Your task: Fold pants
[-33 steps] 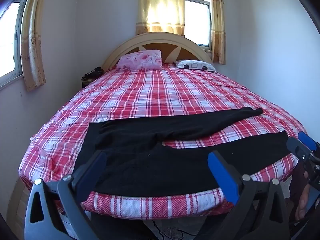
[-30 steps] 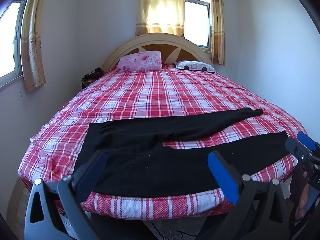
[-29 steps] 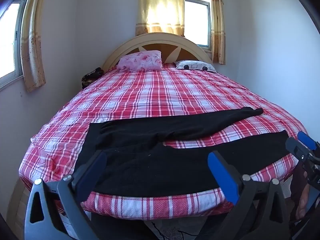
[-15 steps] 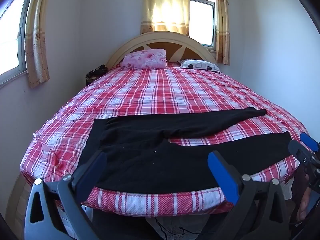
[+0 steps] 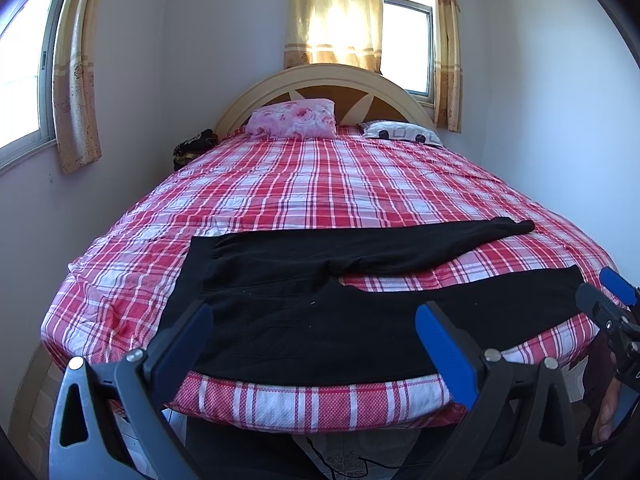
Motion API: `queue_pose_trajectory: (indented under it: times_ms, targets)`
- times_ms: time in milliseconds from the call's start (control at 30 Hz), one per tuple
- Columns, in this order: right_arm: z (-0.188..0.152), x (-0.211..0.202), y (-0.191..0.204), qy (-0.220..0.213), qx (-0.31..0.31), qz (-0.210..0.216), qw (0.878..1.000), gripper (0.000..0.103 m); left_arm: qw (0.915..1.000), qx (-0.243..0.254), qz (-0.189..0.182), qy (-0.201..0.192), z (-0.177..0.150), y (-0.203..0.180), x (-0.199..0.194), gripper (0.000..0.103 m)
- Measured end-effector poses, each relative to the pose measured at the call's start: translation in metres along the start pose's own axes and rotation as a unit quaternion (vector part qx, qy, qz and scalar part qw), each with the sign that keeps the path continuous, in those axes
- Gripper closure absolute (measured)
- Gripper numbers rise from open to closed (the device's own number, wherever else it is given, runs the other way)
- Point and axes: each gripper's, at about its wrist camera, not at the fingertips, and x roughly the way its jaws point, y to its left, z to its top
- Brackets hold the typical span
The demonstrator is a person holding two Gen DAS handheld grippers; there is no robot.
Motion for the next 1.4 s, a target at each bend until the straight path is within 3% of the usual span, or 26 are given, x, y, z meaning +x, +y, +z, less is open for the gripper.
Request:
queue_pose_trajectory:
  times_ms: [1400]
  targets:
    - [-0.0049, 0.0047, 0.0071, 0.012, -0.007, 0.002, 1.0, 0.001, 1.0, -0.003, 0.0, 0.002, -0.0038, -0.0005, -0.0003, 0.0]
